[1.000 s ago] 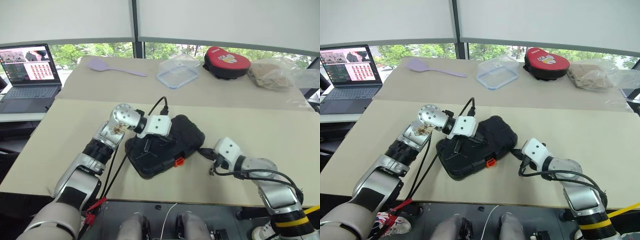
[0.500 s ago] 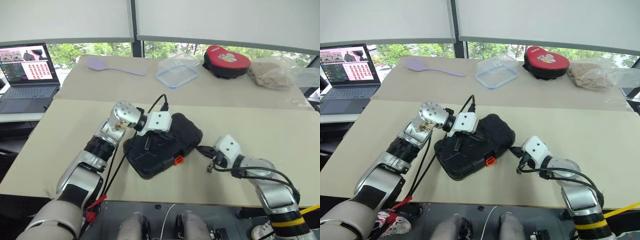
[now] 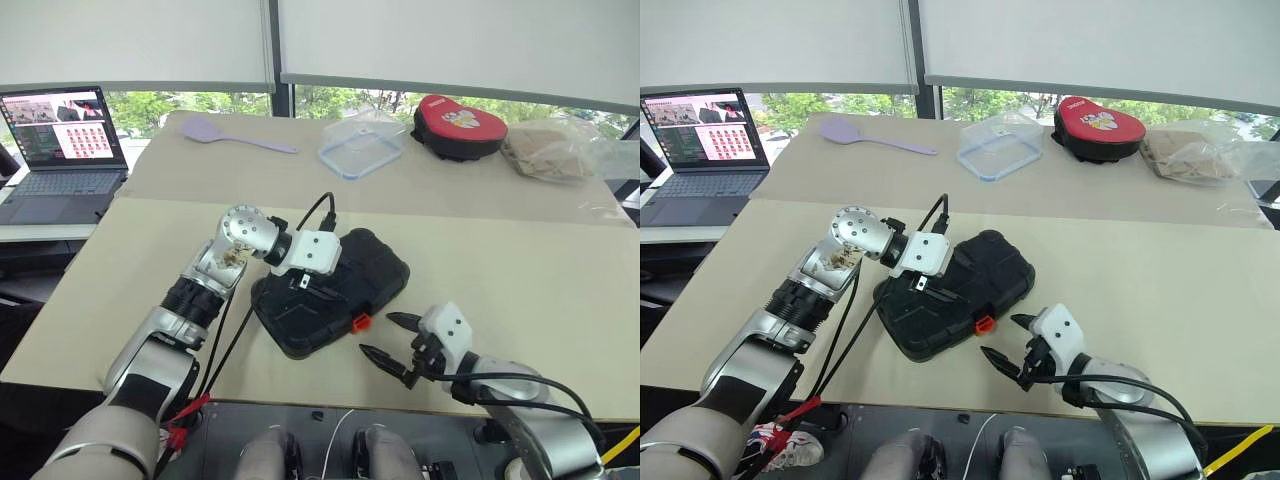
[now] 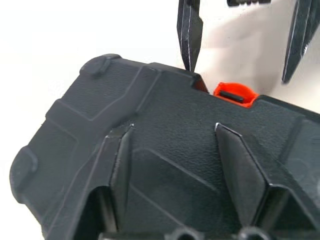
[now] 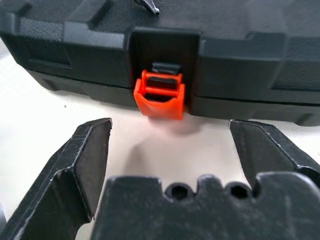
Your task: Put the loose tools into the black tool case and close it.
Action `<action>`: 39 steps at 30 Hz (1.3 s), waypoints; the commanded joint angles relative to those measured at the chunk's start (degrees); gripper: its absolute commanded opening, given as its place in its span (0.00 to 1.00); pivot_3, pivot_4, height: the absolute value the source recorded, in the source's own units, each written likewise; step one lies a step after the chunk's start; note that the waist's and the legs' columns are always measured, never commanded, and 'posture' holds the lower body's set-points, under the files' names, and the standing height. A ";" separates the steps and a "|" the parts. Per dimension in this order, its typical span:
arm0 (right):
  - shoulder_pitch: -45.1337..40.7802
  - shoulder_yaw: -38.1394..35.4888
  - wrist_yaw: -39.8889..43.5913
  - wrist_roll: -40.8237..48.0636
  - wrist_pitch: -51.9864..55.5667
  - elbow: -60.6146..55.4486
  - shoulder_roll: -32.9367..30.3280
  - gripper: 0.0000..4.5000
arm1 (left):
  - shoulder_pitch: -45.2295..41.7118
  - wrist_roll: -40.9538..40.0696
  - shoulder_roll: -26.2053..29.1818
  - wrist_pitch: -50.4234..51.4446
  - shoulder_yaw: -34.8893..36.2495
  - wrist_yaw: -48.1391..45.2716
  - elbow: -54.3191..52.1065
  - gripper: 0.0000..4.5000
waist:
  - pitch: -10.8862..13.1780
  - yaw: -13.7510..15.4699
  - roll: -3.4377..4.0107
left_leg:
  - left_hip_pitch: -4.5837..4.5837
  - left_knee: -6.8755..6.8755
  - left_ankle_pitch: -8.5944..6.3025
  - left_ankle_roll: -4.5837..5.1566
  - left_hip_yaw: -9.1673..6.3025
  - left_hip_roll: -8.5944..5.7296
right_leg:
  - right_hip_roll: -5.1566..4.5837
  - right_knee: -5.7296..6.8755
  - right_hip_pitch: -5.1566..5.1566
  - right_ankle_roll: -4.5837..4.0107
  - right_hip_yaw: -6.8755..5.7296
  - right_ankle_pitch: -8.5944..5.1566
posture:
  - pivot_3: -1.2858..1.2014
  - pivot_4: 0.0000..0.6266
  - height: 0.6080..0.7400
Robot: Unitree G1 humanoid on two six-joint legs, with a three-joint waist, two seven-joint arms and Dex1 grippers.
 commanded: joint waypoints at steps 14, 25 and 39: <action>-3.22 3.27 -2.73 -0.41 -1.35 1.84 2.92 0.94 | 0.91 5.34 0.85 -0.46 -4.25 -0.93 3.74 0.01 | 0.00 0.17 -0.01 | -0.01 0.01 -0.01 0.02 -0.01 -0.01 | 0.00 0.00 0.01 0.03 0.00 -0.02 | 0.52 0.24 0.93; -4.44 2.42 -3.15 1.11 -1.21 2.35 5.57 0.55 | 1.01 5.98 1.05 -1.98 -4.60 -0.15 4.08 0.00 | 0.00 -0.22 -0.01 | 0.00 0.01 0.00 0.00 -0.01 0.01 | 0.00 0.02 0.00 0.03 0.02 -0.02 | 0.52 0.24 0.93; -3.51 2.64 -2.46 1.53 -1.97 1.73 4.83 0.28 | 0.85 6.74 0.84 -3.63 -4.69 0.59 5.56 0.00 | 0.00 -0.40 -0.01 | 0.01 0.01 0.00 0.00 -0.02 0.02 | -0.01 0.02 0.00 0.04 0.02 -0.02 | 0.52 0.24 0.93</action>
